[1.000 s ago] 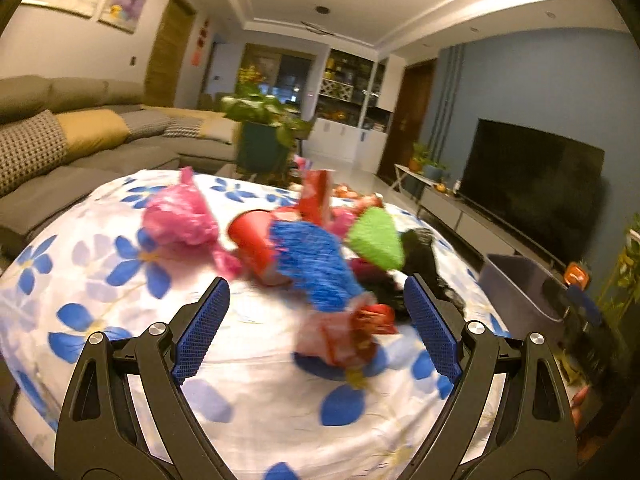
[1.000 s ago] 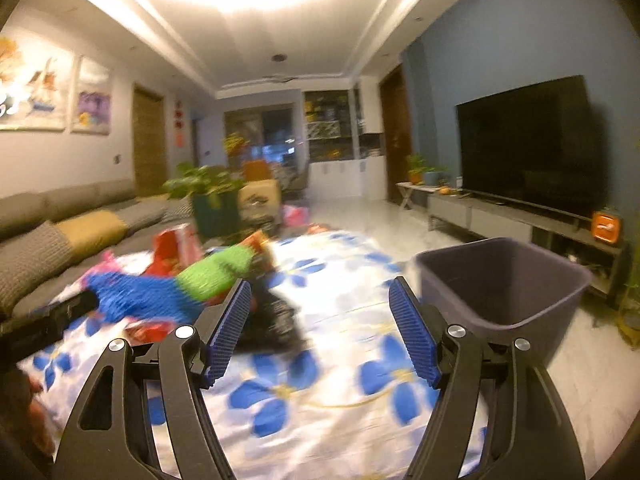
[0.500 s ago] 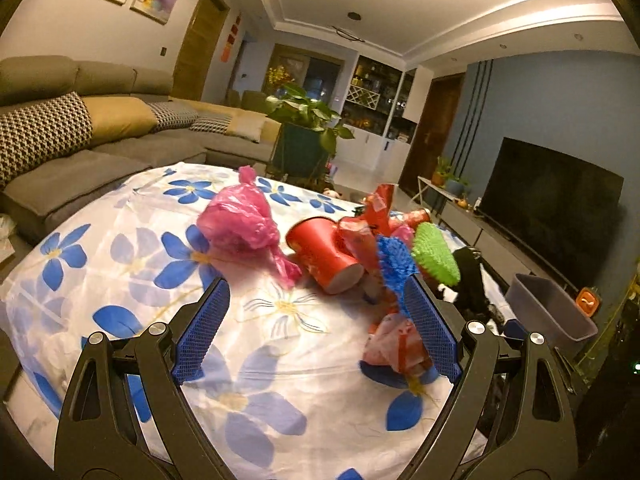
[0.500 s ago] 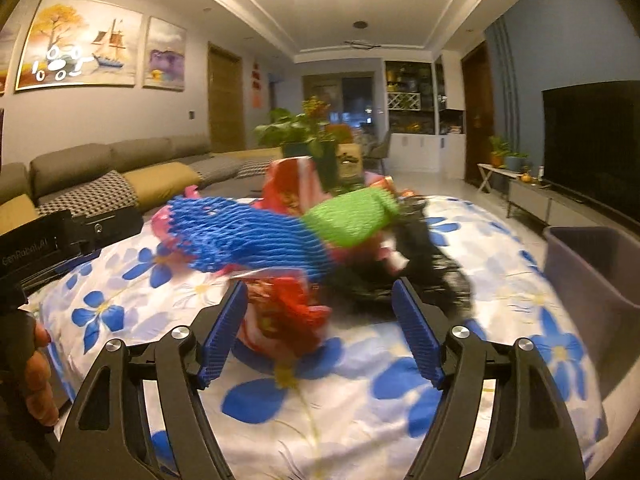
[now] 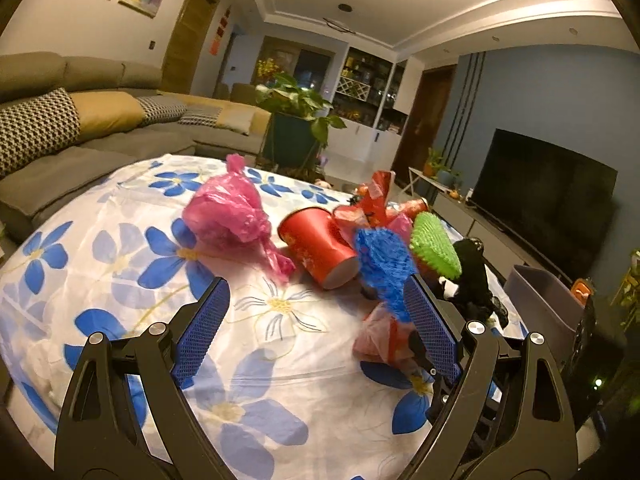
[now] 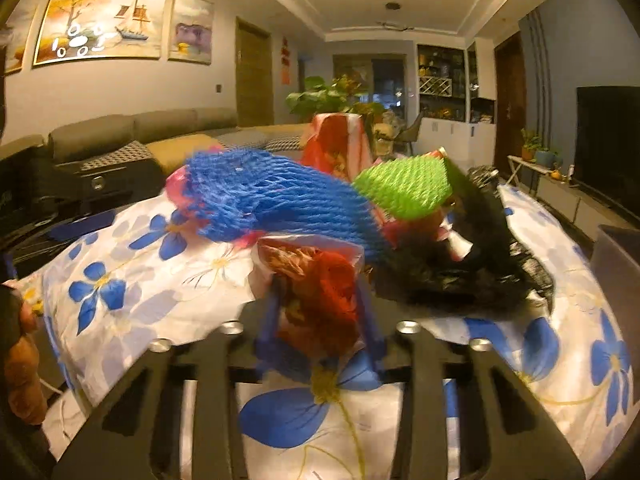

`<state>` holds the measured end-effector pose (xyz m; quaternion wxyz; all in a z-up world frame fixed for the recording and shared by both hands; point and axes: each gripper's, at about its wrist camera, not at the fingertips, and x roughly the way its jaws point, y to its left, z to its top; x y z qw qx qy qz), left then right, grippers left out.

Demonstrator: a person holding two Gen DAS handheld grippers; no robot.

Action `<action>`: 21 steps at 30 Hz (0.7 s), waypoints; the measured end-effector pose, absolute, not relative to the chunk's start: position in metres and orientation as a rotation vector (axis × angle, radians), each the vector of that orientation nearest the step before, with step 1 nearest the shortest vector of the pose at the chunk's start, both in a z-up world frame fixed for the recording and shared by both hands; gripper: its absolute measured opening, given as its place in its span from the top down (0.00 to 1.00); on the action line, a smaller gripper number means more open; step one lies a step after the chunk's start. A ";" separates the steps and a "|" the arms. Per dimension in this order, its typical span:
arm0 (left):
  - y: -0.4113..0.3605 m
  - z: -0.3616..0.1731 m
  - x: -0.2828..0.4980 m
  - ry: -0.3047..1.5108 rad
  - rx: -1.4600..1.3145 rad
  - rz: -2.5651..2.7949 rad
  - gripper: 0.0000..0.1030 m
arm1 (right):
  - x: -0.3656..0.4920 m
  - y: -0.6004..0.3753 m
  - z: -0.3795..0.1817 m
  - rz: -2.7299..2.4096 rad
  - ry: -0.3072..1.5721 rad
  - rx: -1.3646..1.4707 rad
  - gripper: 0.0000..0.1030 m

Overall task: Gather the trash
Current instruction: 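Move both open tools back to the trash pile on the table, then grasp the red-gold snack wrapper with the right tool while the left grasps the blue mesh net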

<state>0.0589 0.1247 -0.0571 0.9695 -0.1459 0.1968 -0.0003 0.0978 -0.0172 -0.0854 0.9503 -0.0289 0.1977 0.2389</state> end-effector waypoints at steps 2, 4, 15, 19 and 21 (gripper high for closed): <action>0.122 -0.059 0.063 0.405 -0.300 -0.021 0.15 | 0.097 -0.020 -0.085 0.490 0.394 -0.072 0.73; 0.119 -0.061 0.068 0.414 -0.304 -0.044 0.15 | 0.094 -0.024 -0.084 0.482 0.383 -0.086 0.75; 0.085 -0.060 0.096 0.469 -0.346 -0.283 0.30 | 0.079 -0.045 -0.082 0.461 0.388 -0.096 0.77; 0.077 -0.059 0.095 0.472 -0.336 -0.331 0.44 | 0.073 -0.053 -0.080 0.457 0.382 -0.089 0.77; 0.074 -0.061 0.097 0.488 -0.343 -0.350 0.60 | 0.072 -0.056 -0.079 0.454 0.381 -0.093 0.77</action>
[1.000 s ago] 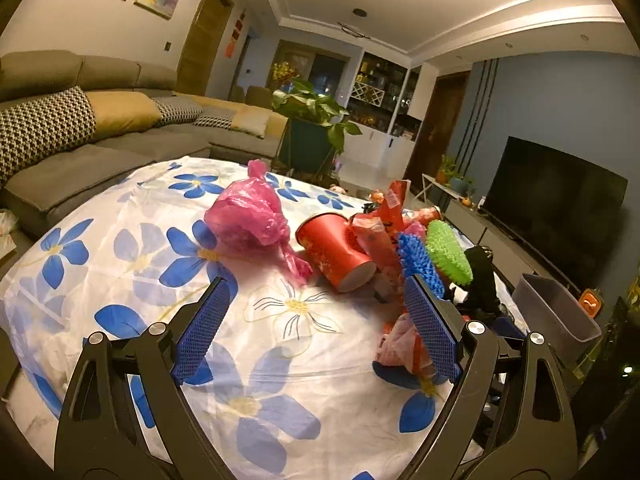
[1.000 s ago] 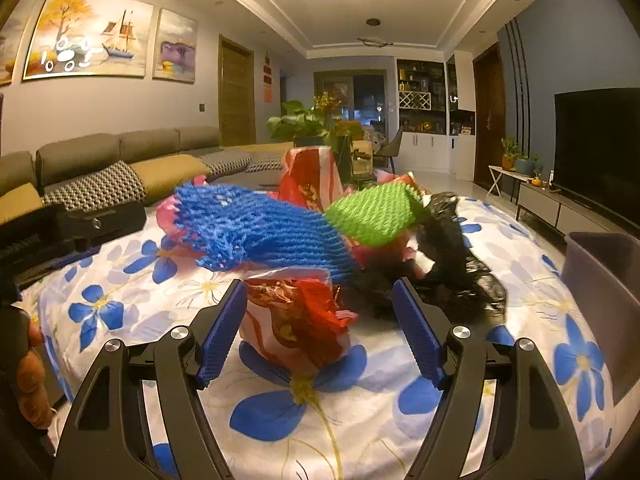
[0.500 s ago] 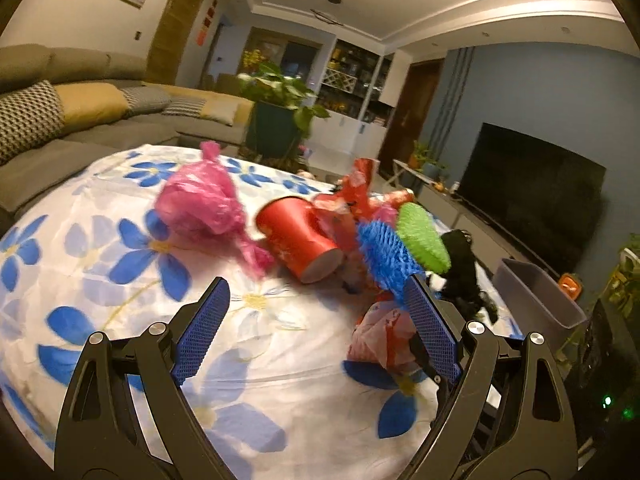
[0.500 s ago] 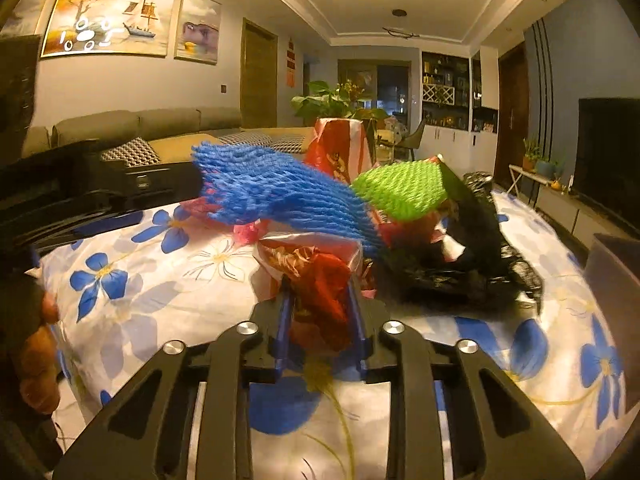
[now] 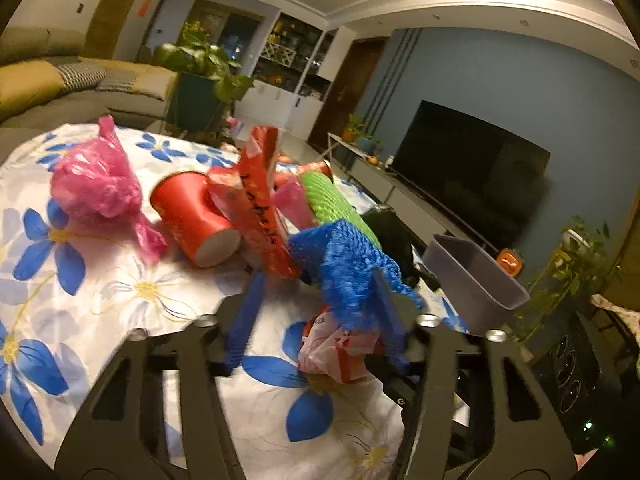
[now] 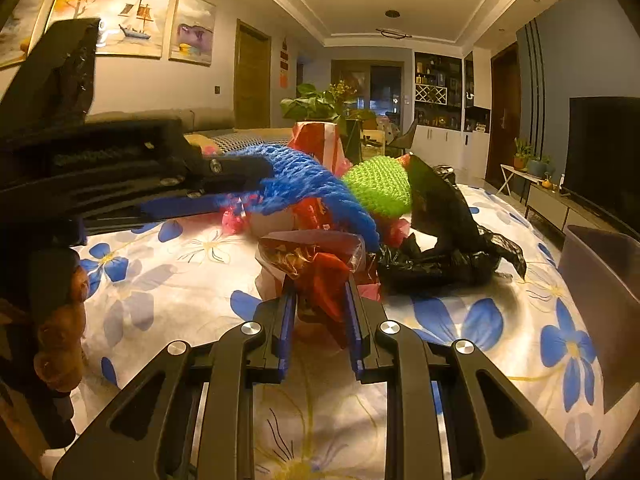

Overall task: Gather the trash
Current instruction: 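Grasp the red-gold snack wrapper with the right tool while the left grasps the blue mesh net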

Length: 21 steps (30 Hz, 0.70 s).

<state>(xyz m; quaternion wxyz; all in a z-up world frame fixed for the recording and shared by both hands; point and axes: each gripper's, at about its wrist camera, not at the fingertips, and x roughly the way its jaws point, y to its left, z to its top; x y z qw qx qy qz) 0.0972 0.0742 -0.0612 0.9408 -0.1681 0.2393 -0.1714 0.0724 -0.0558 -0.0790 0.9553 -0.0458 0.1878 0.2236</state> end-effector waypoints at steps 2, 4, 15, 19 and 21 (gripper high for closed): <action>0.070 -0.063 0.098 0.492 -0.330 -0.361 0.73 | 0.070 -0.060 -0.079 0.451 0.384 -0.091 0.77; 0.065 -0.062 0.098 0.484 -0.314 -0.368 0.87 | 0.069 -0.062 -0.079 0.445 0.387 -0.088 0.77; 0.068 -0.042 0.071 0.376 -0.249 -0.312 0.99 | 0.051 -0.075 -0.071 0.440 0.367 -0.086 0.77; 0.088 -0.037 0.062 0.354 -0.281 -0.248 0.99 | 0.047 -0.078 -0.071 0.448 0.378 -0.074 0.77; 0.096 -0.034 0.057 0.343 -0.289 -0.221 0.99 | 0.045 -0.081 -0.071 0.459 0.385 -0.063 0.77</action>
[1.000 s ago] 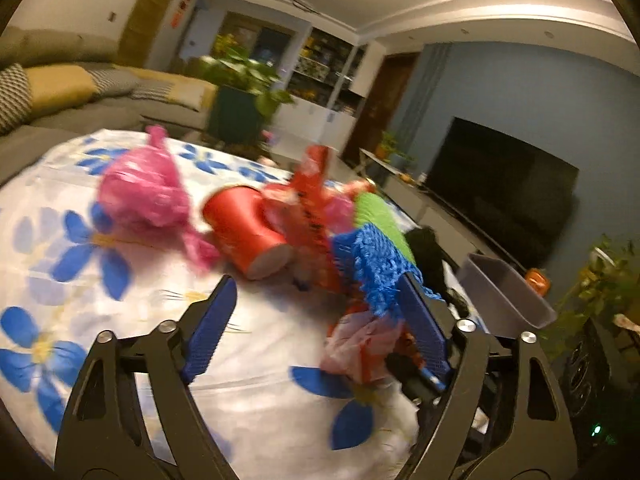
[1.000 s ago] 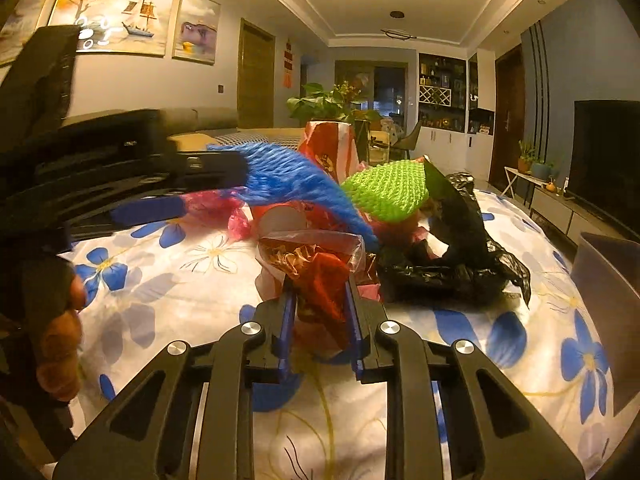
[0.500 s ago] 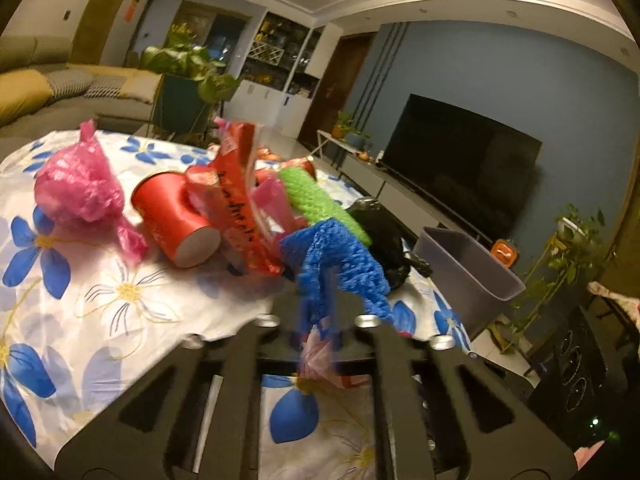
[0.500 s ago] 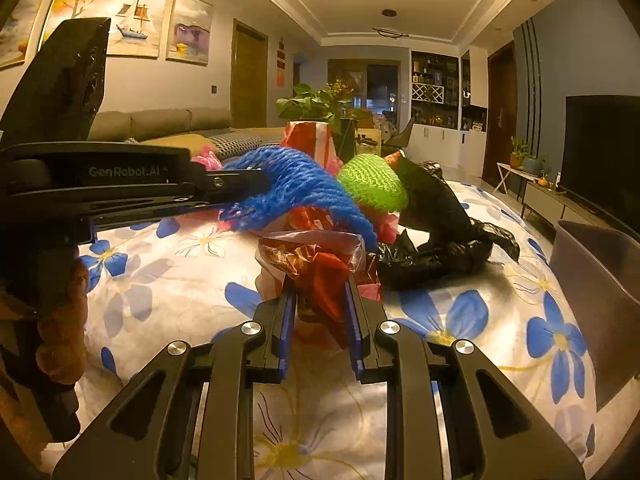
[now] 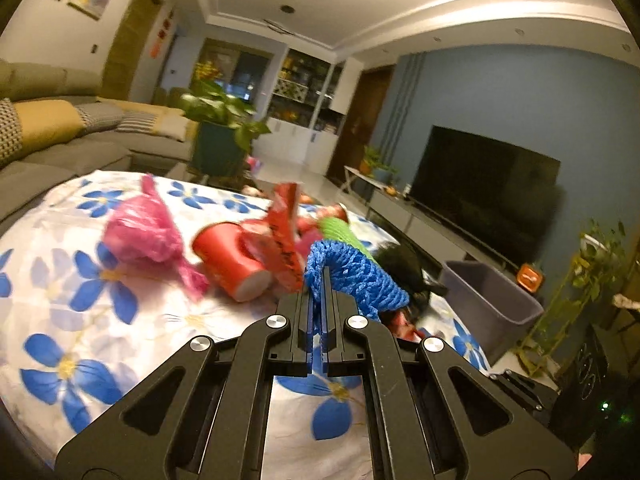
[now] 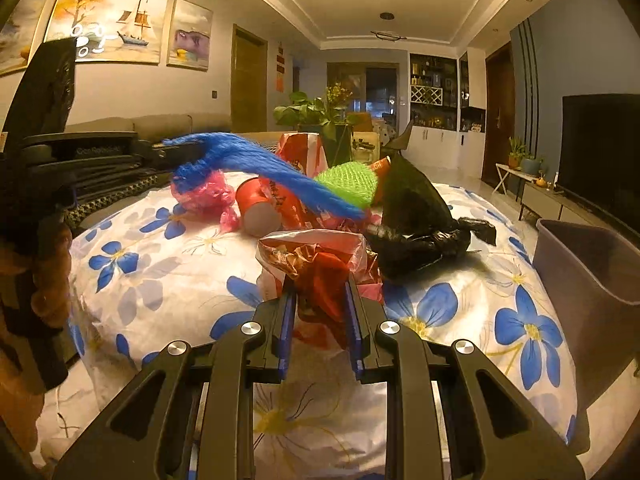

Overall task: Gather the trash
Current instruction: 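Grasp the red-gold snack wrapper with the right tool while the left grasps the blue mesh net, then carry the wrapper and the blue mesh net over the grey bin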

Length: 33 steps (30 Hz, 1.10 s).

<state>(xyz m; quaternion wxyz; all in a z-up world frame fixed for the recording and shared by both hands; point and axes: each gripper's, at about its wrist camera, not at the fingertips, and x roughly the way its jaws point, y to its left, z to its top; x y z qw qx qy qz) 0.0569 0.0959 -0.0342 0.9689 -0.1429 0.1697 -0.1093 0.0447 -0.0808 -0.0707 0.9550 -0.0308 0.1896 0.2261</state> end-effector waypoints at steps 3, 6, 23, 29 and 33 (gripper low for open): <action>0.106 -0.028 0.047 0.325 -0.295 -0.196 0.99 | 0.039 -0.084 -0.066 0.472 0.375 -0.056 0.77; 0.114 -0.022 0.038 0.301 -0.294 -0.176 0.99 | 0.035 -0.086 -0.062 0.482 0.367 -0.054 0.77; 0.093 0.004 0.018 0.243 -0.228 -0.187 0.99 | 0.012 -0.106 -0.021 0.438 0.223 -0.022 0.77; 0.061 0.021 0.027 0.220 -0.175 -0.274 0.99 | 0.014 -0.138 -0.005 0.328 0.167 0.007 0.77; 0.029 0.030 0.041 0.219 -0.143 -0.365 0.99 | 0.017 -0.169 0.005 0.221 0.133 0.028 0.77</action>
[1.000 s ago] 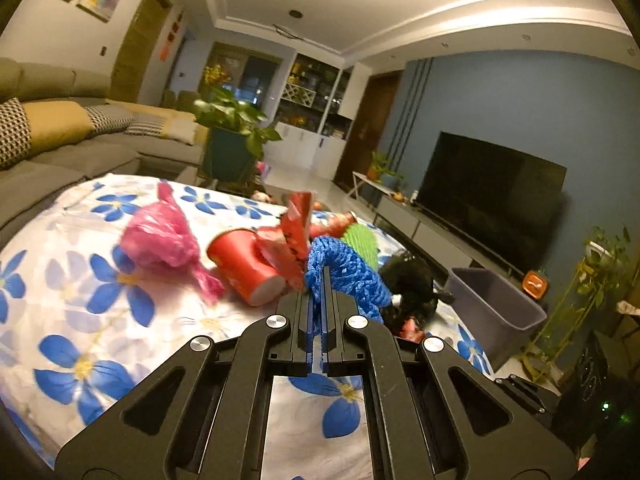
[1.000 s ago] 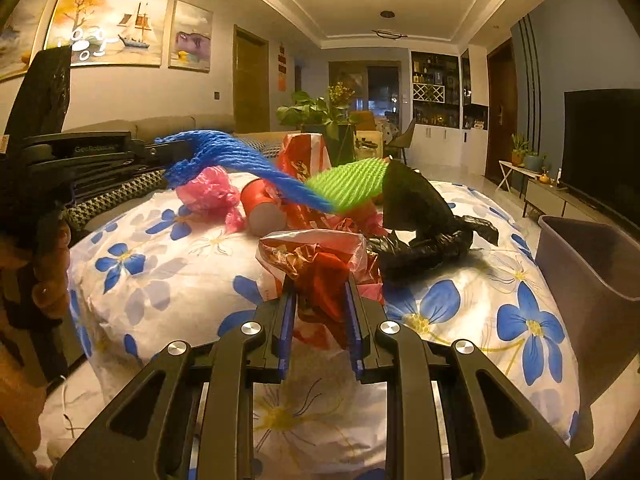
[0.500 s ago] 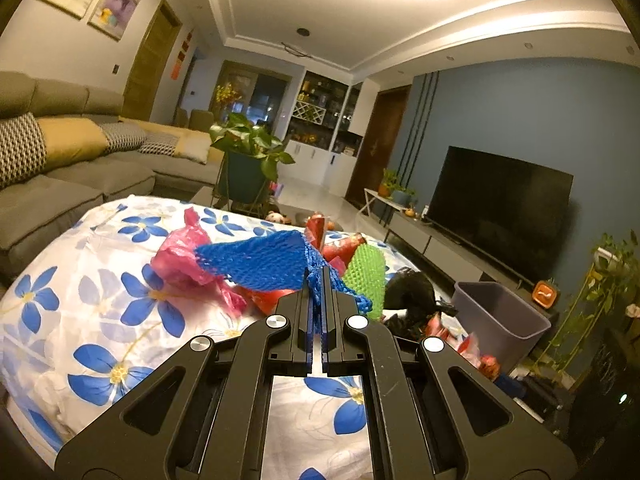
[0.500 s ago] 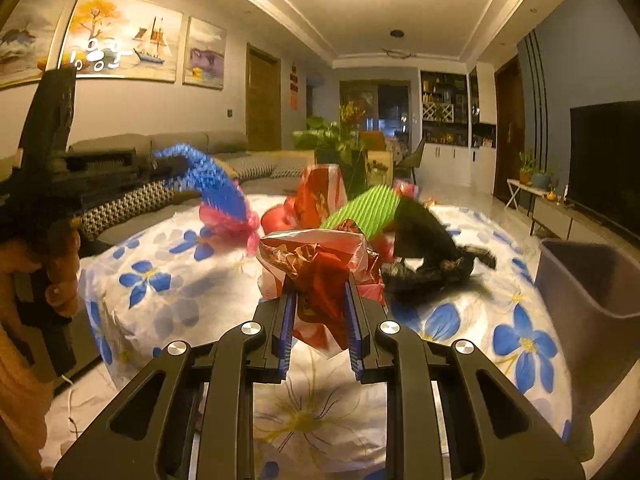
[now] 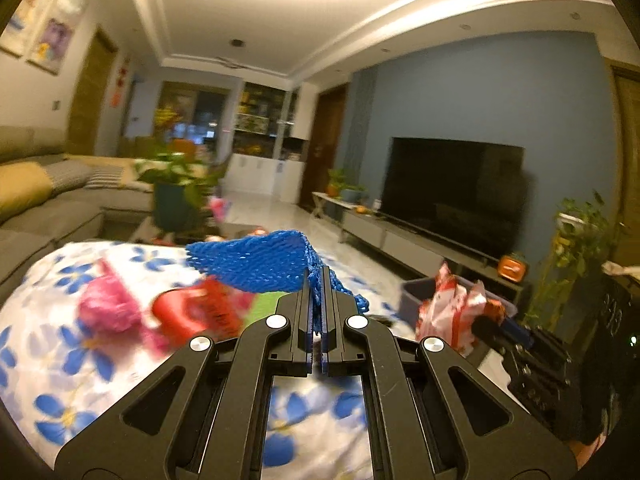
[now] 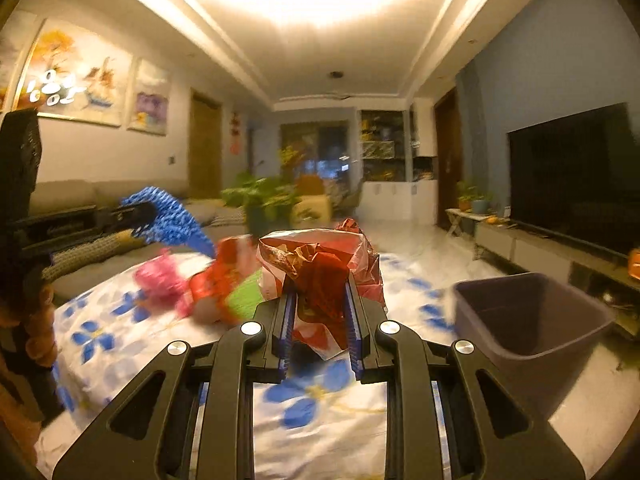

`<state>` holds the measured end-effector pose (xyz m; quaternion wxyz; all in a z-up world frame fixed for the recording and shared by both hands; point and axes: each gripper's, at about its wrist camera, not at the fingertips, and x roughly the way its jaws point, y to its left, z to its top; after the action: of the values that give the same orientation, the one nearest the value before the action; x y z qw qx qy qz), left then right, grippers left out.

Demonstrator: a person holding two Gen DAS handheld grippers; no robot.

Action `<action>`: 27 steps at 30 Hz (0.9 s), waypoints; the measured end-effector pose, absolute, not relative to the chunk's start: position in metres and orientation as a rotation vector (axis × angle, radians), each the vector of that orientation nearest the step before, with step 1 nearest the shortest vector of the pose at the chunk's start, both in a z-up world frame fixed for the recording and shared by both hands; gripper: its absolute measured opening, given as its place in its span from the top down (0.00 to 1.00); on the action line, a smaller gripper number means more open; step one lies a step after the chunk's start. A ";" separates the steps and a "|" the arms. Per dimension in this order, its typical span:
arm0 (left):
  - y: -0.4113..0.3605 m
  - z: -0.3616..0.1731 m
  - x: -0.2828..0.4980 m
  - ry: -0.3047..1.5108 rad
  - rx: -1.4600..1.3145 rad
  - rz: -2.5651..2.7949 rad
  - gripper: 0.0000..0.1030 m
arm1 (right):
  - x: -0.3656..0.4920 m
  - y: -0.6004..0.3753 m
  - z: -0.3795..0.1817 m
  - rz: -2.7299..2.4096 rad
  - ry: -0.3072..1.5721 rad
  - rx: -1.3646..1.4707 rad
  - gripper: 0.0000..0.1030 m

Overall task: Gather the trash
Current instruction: 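Carry the wrapper and the blue mesh net over the grey bin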

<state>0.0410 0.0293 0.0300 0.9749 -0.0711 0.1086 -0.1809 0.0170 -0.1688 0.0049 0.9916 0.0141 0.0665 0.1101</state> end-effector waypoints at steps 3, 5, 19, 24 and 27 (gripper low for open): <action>-0.004 0.038 0.054 0.217 -0.114 -0.450 0.99 | 0.020 -0.191 0.011 0.138 0.114 0.036 0.77; -0.033 0.044 0.062 0.203 -0.084 -0.514 0.99 | 0.022 -0.209 0.015 0.073 0.097 0.041 0.77; -0.184 0.033 0.133 0.257 -0.023 -0.828 0.99 | 0.051 -0.305 0.014 -0.222 0.066 0.114 0.77; -0.209 0.021 0.154 0.287 -0.008 -0.848 0.99 | 0.061 -0.316 0.004 -0.268 0.068 0.113 0.77; -0.218 0.012 0.163 0.314 -0.009 -0.852 0.99 | 0.069 -0.322 0.000 -0.285 0.071 0.106 0.77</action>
<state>0.1634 -0.2178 0.0116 0.8987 -0.0042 0.1515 -0.4115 0.0685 -0.3215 -0.0001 0.9879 0.0528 0.0355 -0.1418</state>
